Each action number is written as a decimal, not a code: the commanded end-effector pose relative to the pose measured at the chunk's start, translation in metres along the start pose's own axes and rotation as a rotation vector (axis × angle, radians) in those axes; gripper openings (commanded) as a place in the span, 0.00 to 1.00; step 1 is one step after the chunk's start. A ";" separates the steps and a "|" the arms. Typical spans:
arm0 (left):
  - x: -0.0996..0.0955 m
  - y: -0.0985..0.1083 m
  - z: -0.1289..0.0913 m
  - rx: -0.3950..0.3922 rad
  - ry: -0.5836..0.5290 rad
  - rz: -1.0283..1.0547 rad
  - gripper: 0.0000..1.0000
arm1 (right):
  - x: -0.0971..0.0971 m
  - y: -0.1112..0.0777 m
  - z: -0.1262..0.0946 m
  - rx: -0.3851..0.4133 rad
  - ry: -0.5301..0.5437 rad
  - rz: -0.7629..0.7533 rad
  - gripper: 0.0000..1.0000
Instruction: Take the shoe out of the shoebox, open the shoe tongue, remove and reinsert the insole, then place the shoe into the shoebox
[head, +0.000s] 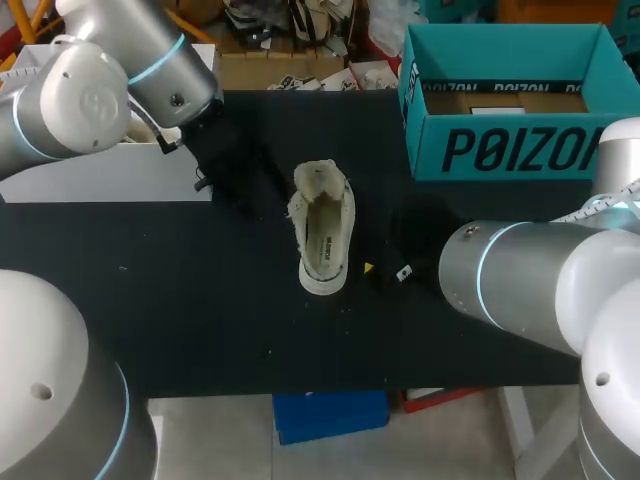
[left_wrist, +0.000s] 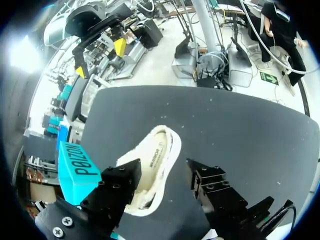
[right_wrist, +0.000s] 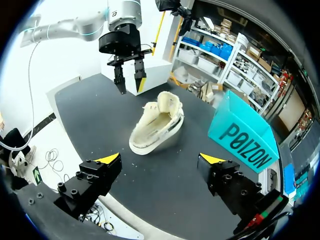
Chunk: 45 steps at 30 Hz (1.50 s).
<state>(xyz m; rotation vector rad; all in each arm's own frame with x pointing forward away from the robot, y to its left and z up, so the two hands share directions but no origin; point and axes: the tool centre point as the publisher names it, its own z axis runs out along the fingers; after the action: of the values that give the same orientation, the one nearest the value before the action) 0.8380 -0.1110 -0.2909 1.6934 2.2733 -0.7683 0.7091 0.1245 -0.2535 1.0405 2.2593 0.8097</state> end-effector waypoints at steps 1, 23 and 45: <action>0.001 0.000 0.002 -0.004 -0.001 0.002 1.00 | 0.003 -0.006 -0.006 -0.015 -0.005 0.001 1.00; 0.024 0.024 -0.019 -0.002 -0.093 -1.126 1.00 | 0.003 -0.006 -0.006 -0.015 -0.005 0.001 1.00; 0.034 0.029 -0.017 0.027 -0.178 -1.230 1.00 | 0.003 -0.006 -0.006 -0.015 -0.005 0.001 1.00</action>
<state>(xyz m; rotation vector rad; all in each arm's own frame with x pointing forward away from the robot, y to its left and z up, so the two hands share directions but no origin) 0.8622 -0.0684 -0.2970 0.0195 3.0059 -1.0362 0.7091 0.1245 -0.2535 1.0404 2.2594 0.8097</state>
